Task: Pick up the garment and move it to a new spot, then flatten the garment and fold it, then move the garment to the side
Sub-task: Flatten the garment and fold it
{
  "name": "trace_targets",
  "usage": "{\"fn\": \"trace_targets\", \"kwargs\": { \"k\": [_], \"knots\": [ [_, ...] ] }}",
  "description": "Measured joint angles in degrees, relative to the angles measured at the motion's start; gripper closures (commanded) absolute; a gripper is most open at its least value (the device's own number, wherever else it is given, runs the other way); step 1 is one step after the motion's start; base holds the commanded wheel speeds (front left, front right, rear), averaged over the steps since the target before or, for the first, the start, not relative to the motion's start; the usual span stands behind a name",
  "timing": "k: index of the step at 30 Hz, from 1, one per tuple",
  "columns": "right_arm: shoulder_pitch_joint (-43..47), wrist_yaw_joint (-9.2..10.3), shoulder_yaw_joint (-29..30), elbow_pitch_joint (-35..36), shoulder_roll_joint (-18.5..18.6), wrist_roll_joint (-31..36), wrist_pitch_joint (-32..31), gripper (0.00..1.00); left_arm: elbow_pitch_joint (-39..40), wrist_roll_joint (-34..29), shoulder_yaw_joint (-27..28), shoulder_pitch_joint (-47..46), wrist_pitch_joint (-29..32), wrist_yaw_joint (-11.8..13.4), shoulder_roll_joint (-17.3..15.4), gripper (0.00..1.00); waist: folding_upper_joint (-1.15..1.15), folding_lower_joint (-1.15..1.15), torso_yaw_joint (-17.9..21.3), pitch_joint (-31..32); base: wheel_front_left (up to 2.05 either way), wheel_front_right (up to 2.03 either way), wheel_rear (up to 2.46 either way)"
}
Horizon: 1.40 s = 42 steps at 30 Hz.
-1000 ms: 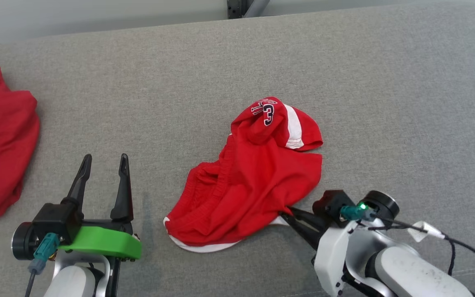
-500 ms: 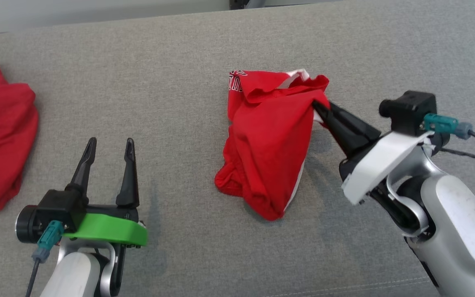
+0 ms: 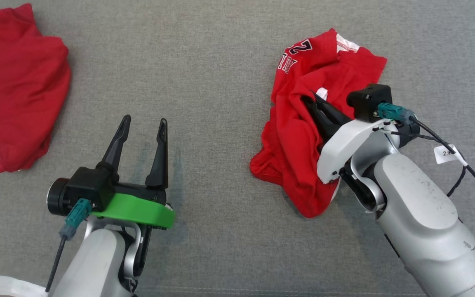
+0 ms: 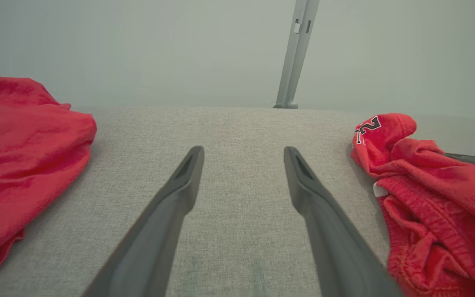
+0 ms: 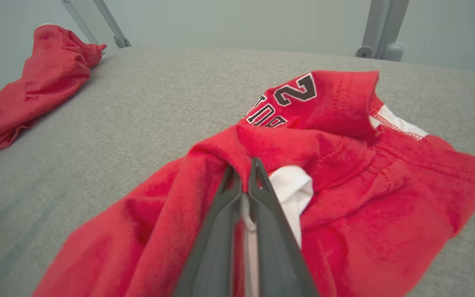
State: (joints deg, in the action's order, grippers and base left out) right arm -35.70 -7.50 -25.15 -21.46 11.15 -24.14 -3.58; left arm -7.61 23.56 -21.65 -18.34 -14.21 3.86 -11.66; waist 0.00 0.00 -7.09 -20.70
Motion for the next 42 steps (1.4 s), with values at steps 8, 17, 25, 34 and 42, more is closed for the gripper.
{"fn": "trace_targets", "kwargs": {
  "k": [8, 17, 25, 34, 42],
  "knots": [
    [-2.70, 0.00, -3.10, -7.61, -1.27, 0.93, 6.38, 0.52, -1.92, -0.99, 0.00, -0.85, -0.54, -0.91, 0.38, 0.00, 0.00, 0.00, -1.40, -1.72, 0.00, 0.00, 0.00],
    [0.77, 0.00, -0.19, -4.35, -0.36, 3.22, 16.48, 0.00, -2.35, -1.59, 0.68, -0.39, -0.57, -0.33, -0.22, 0.00, 0.00, 0.00, 1.31, 1.06, 0.00, 0.00, 0.00],
    [10.10, 0.00, 12.18, 5.20, -0.10, 8.01, 18.31, 0.00, -0.85, -1.41, 2.04, 1.95, -0.20, 1.00, -2.03, 0.00, 0.00, 0.00, 5.28, 4.11, 0.00, 0.00, 0.00],
    [20.06, 0.00, 20.53, 12.12, -2.56, 12.95, 17.29, 0.00, 2.63, -0.56, 3.09, 7.16, 1.13, 3.27, -3.67, 0.00, 0.00, 0.00, 8.85, 7.97, 0.00, 0.00, 0.00],
    [23.52, 0.00, 22.14, 14.91, -4.37, 13.72, 15.84, 0.00, 5.60, 0.24, 2.96, 10.35, 2.64, 4.74, -4.00, 0.00, 0.00, 0.00, 10.77, 10.29, 0.00, 0.00, 0.00]
  ]
}}
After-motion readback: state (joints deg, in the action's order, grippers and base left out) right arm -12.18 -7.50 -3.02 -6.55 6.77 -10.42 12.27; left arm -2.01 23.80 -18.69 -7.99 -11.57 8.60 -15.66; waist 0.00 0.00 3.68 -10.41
